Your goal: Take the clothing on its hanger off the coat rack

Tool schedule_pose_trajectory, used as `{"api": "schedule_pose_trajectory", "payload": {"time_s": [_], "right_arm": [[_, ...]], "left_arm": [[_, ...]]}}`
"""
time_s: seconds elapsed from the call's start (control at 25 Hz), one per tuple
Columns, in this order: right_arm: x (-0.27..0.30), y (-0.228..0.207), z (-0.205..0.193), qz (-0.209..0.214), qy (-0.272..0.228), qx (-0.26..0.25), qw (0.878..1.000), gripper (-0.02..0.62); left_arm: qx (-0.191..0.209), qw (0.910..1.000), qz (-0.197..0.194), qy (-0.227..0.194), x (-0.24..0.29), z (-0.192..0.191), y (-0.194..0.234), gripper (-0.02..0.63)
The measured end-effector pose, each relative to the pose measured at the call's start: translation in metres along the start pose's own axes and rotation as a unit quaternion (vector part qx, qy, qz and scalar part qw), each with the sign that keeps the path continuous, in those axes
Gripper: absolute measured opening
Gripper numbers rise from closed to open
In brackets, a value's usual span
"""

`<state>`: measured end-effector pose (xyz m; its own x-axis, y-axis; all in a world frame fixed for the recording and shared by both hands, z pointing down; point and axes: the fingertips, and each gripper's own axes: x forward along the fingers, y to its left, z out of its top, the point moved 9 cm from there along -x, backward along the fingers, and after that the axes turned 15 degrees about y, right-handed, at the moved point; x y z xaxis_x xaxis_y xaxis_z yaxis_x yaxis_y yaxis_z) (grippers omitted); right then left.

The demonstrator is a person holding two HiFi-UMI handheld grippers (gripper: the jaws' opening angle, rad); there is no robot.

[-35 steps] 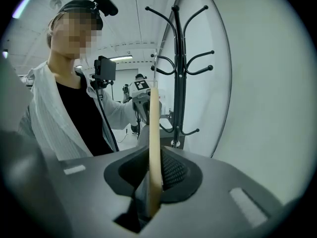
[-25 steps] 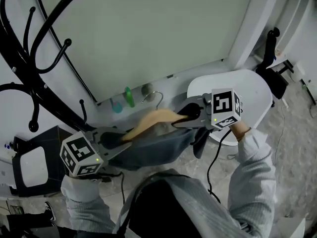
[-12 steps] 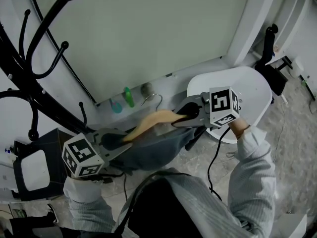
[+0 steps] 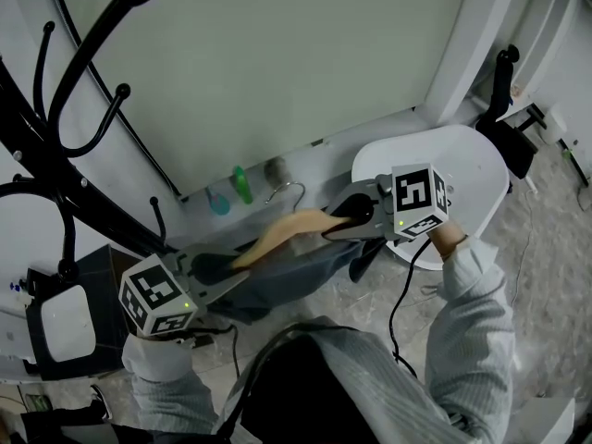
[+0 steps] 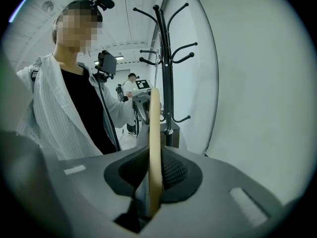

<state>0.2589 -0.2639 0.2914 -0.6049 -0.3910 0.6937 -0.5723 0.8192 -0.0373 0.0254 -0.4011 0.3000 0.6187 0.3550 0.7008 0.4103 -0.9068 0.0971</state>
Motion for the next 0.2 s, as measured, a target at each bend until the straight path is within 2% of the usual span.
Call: {"api": "schedule_pose_trajectory", "payload": {"time_s": [0.2], "right_arm": [[-0.0024, -0.0017, 0.0009, 0.002, 0.002, 0.000, 1.000, 0.055]], "left_arm": [[0.002, 1.0000, -0.001, -0.003, 0.0002, 0.0012, 0.0024, 0.064]]}}
